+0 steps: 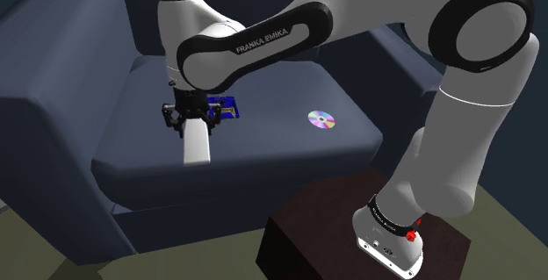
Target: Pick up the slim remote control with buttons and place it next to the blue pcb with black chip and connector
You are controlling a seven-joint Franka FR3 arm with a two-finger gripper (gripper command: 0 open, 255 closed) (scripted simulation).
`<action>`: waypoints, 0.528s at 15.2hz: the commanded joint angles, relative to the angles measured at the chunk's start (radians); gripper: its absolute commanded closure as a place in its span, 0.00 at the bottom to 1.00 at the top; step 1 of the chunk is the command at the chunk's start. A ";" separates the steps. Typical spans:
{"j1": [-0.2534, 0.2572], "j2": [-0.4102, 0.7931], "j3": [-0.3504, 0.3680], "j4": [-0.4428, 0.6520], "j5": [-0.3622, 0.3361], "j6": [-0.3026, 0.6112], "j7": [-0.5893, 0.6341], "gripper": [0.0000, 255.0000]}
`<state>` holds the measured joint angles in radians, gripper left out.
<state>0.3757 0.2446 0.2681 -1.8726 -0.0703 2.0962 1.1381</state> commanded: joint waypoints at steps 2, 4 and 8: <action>0.002 0.016 -0.001 -0.019 -0.006 0.035 0.005 1.00; 0.003 0.028 -0.003 -0.031 -0.010 0.058 0.008 1.00; 0.005 0.054 -0.006 -0.051 -0.020 0.104 0.014 1.00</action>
<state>0.3805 0.2903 0.2631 -1.9193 -0.0873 2.1871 1.1507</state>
